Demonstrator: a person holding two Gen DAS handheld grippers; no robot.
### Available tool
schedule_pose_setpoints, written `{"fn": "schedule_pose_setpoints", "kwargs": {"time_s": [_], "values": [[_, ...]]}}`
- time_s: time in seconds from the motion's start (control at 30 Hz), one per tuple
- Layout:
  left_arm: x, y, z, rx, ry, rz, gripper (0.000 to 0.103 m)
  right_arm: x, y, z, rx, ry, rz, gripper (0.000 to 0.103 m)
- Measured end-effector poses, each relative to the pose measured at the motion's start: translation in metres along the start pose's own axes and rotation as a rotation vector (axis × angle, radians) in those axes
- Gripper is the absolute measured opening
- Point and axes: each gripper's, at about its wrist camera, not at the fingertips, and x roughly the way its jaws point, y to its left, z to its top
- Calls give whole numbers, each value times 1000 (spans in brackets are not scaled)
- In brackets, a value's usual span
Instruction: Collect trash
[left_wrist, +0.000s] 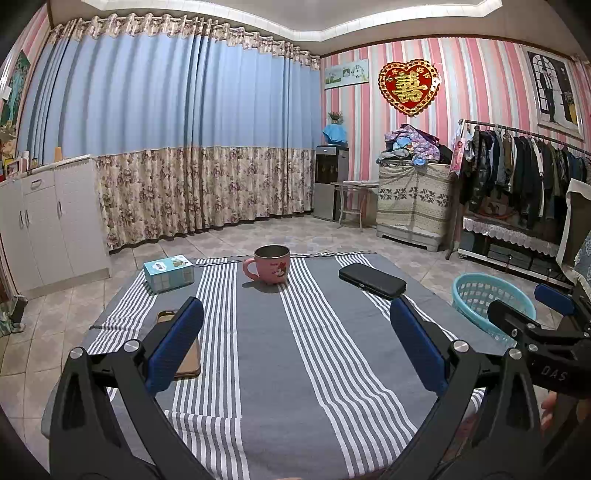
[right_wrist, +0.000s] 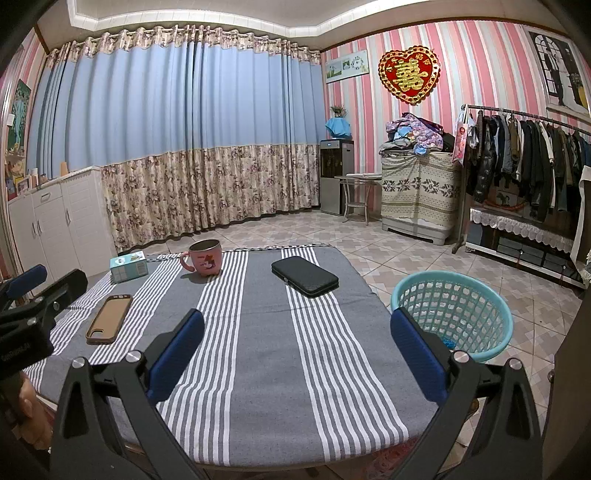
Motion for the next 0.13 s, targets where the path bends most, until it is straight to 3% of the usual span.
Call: {"fn": "schedule_pose_setpoints", "kwargs": {"time_s": [0.13], "values": [[-1,-4,1,3,4,0,98,0,0,0,1,1,0,98]]}}
